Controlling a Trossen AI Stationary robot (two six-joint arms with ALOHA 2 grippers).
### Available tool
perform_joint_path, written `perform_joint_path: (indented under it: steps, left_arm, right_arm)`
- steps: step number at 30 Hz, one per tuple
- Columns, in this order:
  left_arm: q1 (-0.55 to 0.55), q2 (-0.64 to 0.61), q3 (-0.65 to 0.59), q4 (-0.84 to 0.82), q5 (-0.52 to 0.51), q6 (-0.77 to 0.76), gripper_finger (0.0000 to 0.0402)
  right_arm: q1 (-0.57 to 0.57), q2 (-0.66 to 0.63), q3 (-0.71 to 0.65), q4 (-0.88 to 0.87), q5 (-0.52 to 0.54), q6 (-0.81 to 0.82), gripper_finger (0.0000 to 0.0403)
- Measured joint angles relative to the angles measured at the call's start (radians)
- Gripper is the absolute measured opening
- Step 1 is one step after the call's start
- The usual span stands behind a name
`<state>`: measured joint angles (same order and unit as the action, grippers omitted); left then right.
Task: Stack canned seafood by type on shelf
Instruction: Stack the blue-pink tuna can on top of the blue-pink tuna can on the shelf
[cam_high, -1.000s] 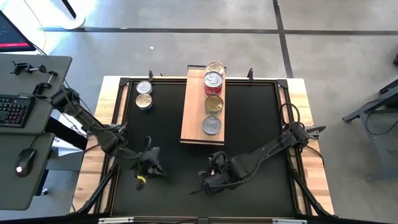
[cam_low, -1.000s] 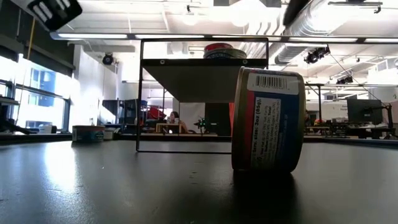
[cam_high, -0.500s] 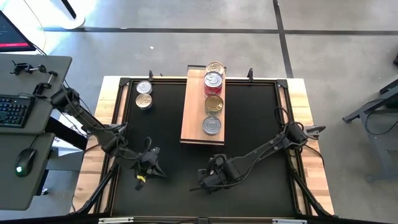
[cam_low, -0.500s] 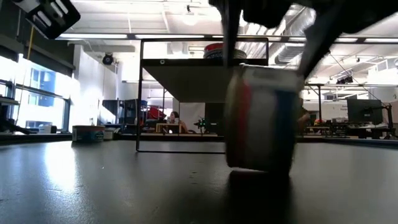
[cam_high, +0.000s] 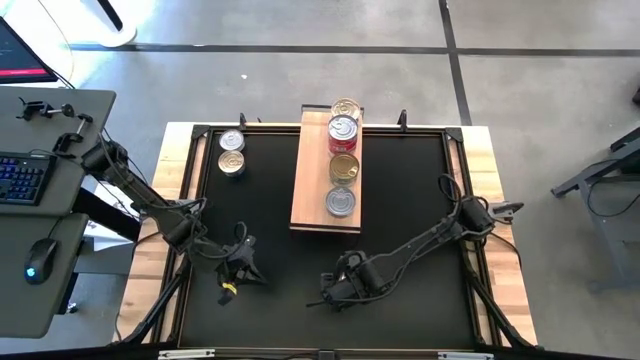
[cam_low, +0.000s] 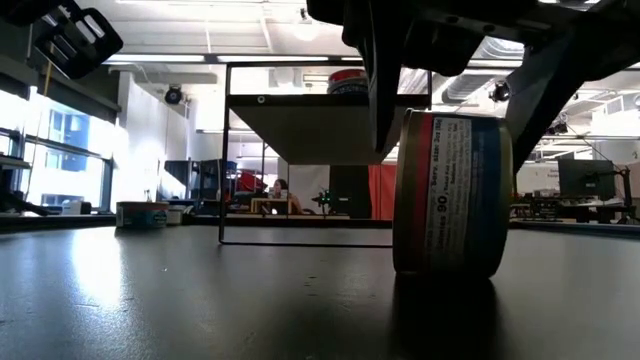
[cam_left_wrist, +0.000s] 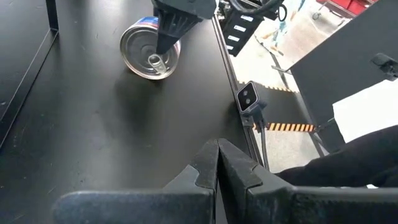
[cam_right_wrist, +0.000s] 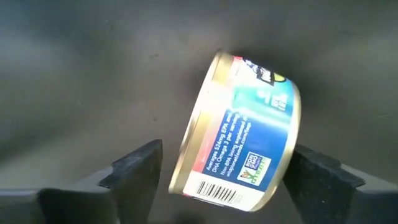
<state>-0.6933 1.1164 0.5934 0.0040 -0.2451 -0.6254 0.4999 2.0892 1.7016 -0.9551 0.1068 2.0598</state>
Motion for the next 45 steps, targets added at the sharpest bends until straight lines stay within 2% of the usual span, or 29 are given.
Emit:
perform_joint_path:
  steps: [3,8,13,16,20,24,27,31,38,41,45]
  left_arm:
    - [0.000,0.000,0.000,-0.001,0.000,0.000,0.0000]
    - [0.000,0.000,0.000,-0.001,-0.020,-0.014,0.0000]
    - [0.000,0.000,0.000,0.000,-0.032,-0.077,0.0000]
    - [-0.010,-0.006,0.000,-0.001,0.003,-0.093,0.0000]
    - [-0.017,-0.031,0.000,-0.001,0.013,-0.096,0.0000]
    - [0.024,-0.061,0.000,0.015,-0.031,-0.075,0.0000]
    - [0.096,-0.068,0.000,0.070,-0.024,-0.048,0.0000]
    - [0.208,-0.068,0.000,0.164,0.050,-0.013,0.0000]
    - [0.378,-0.068,0.036,0.201,0.106,0.029,0.0000]
    - [0.437,-0.068,0.076,0.198,0.111,0.052,0.0000]
    - [0.532,-0.060,0.156,0.153,0.101,0.094,0.0000]
  right_arm:
    - [0.000,0.000,0.000,-0.012,0.011,-0.007,0.0275]
    - [0.000,0.009,0.001,-0.017,0.010,-0.020,0.0170]
    - [0.007,0.011,0.003,-0.005,-0.019,-0.093,0.0173]
    - [0.039,-0.005,0.029,-0.014,-0.043,-0.160,0.0173]
    - [0.097,-0.098,0.105,-0.063,-0.055,-0.228,0.0173]
    - [0.127,-0.180,0.134,-0.115,0.087,-0.246,0.0173]
    - [0.097,-0.251,0.134,-0.134,0.202,-0.294,0.0173]
    - [-0.017,-0.351,0.137,-0.137,0.304,-0.496,0.0173]
    - [-0.359,-0.564,0.137,-0.110,0.288,-1.034,0.0173]
    - [-0.554,-0.633,0.137,-0.118,0.229,-1.231,0.0173]
    - [-0.841,-0.667,0.137,-0.091,0.025,-1.480,0.0173]
